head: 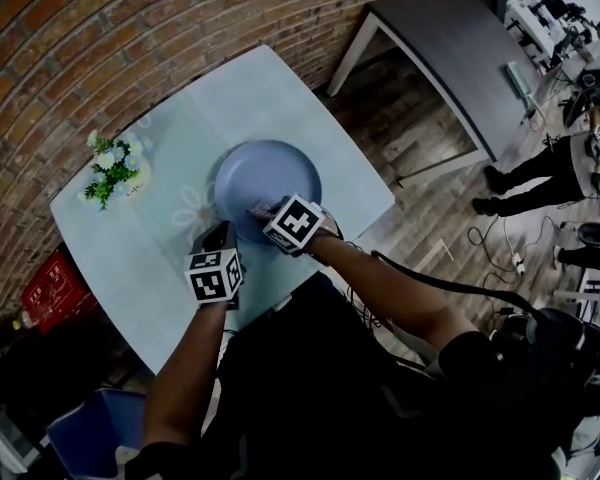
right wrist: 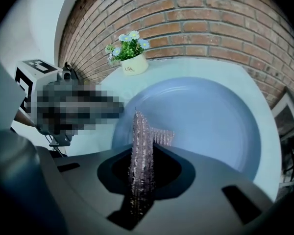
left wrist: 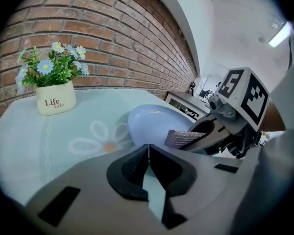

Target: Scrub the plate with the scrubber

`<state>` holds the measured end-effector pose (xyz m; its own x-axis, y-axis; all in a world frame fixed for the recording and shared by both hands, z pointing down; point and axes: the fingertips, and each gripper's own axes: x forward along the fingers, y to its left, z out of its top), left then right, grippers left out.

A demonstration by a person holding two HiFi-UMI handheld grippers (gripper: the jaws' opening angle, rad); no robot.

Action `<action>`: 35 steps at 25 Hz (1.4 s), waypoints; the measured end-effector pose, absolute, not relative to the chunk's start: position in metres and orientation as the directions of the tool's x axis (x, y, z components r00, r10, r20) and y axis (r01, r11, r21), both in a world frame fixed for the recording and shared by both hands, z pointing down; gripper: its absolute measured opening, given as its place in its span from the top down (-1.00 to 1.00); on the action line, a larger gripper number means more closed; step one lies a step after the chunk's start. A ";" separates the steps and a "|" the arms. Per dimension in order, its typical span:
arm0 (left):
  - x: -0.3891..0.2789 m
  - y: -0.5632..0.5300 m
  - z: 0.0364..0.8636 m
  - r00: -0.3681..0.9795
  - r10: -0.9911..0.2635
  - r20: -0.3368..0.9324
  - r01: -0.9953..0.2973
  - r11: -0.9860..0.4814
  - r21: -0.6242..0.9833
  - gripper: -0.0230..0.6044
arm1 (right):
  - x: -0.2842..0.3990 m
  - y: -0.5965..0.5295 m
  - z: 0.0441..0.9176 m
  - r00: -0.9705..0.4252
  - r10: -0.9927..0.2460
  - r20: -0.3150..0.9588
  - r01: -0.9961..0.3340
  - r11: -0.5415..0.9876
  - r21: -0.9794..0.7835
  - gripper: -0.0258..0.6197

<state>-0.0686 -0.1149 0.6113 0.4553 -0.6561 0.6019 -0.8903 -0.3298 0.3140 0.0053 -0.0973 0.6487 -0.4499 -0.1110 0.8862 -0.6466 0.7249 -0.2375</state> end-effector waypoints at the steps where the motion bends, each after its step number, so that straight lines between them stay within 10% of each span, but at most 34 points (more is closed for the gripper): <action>1: -0.069 -0.115 0.610 0.455 -0.659 0.599 -0.891 -0.323 0.320 0.88 | 0.004 -0.096 0.649 -0.454 -0.105 0.885 -0.643 0.726 -0.244 0.72; 18: -0.104 -0.103 0.567 0.370 -0.781 0.503 -0.920 -0.232 0.317 0.88 | -0.018 -0.080 0.630 -0.657 0.062 0.752 -0.439 0.779 -0.448 0.72; 35: -0.113 -0.112 0.451 0.303 -0.916 0.261 -0.934 -0.231 0.274 0.89 | 0.014 -0.143 0.466 -0.855 -0.232 0.464 -0.396 0.870 -0.295 0.72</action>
<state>-0.1133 -0.1116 0.4506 0.3034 -0.9165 0.2608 -0.9336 -0.2313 0.2735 0.0143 -0.1430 0.4662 -0.8549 -0.2317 0.4641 -0.3959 0.8696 -0.2950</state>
